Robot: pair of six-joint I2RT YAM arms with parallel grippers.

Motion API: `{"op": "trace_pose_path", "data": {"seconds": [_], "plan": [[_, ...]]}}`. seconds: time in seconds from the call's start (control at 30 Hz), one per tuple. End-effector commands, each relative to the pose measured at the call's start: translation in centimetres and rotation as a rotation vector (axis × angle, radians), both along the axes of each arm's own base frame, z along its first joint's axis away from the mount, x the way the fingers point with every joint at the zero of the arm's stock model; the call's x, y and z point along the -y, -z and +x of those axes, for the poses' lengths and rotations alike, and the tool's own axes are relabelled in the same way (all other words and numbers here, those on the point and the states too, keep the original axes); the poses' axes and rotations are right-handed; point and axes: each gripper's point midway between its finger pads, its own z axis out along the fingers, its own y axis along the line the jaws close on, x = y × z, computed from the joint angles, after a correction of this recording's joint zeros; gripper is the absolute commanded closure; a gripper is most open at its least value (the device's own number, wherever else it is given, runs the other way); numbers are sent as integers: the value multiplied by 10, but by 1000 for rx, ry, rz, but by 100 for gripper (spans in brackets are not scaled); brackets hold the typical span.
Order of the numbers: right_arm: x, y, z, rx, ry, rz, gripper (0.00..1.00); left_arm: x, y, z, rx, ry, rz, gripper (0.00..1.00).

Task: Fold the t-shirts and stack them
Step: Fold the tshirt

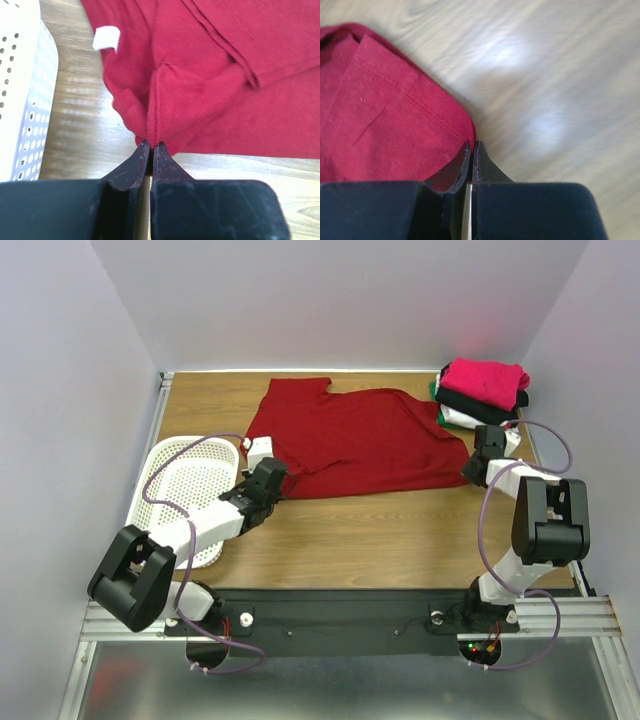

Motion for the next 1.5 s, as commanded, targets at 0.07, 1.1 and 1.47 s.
{"op": "trace_pose_path", "data": {"seconds": [0.07, 1.1, 1.47], "plan": [[42, -21, -22, -12, 124, -101, 100, 0, -31, 1, 36, 11, -2, 99], [41, -32, -23, 31, 111, -54, 99, 9, -12, -32, -32, 74, -98, 39], [35, -33, -20, 42, 86, -28, 100, 6, 20, -43, -133, 57, -72, 39]]}}
